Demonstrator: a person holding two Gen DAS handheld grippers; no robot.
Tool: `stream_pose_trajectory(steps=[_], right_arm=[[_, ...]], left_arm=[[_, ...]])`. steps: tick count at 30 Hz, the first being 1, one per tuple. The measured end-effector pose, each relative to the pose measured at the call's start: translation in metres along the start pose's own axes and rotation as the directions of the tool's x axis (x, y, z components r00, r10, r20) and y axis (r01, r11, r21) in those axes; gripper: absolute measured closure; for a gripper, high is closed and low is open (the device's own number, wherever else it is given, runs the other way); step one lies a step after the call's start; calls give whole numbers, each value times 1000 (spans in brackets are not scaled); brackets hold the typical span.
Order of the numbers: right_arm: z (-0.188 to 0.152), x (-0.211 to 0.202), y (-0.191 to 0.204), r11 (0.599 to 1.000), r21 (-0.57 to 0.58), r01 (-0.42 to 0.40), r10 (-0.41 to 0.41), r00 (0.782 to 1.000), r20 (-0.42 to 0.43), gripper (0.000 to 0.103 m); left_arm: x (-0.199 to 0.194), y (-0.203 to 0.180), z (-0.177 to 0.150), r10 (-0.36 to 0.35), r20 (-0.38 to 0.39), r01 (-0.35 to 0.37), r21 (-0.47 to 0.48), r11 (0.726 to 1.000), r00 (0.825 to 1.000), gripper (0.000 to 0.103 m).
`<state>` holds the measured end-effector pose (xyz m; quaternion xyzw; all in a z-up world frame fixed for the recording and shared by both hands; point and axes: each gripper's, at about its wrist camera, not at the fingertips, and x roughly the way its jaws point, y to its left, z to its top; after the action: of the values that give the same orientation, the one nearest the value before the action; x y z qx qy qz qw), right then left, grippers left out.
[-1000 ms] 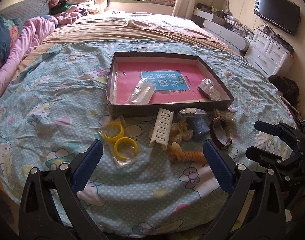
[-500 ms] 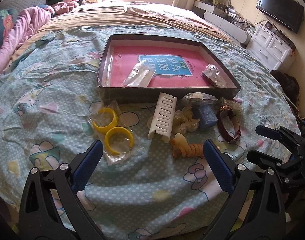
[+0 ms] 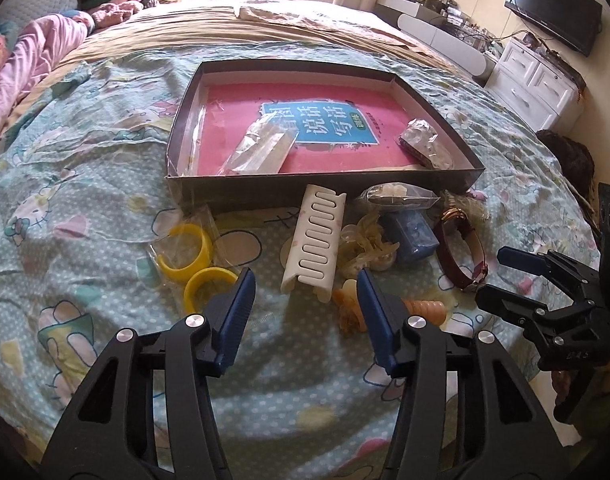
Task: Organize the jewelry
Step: 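Grasp the white hair clip with left gripper while right grasps the brown watch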
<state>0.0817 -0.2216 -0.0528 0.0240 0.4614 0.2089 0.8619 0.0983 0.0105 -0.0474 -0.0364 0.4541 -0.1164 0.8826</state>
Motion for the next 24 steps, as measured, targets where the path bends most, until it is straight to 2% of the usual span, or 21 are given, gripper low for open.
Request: stream_pose_trajectory(steps=[4,9,12,14,16,24], right_arm=[[6,11,0,1000,2,7,-7,1000,-7,16],[11,23,-1,1000,-4,28,-28,1000,-4,28],[14,29,-3,999,-16,33,-33,999,10,38],[15,32,-2,999,-26,35,-35,999,16,41],[14,34,1,998,-48,50,-49,998,29,42],[13,30,-2,998,-56,24,-21,998,57,53]], left_arm=[[3,0,2,-12,-2,12,1,1000,1000,64],[9,2,5,-26,-12,26,-10,1000,1000,64],[13,2,7,-32,-18,32,-9,999,999,69],[16,3,8,-36,-24,35,-14,999,999,71],[19,4,8,-40,-34,39,-17,999,999,78],[31,3,15,-44,-57,44,-2,999,997,78]])
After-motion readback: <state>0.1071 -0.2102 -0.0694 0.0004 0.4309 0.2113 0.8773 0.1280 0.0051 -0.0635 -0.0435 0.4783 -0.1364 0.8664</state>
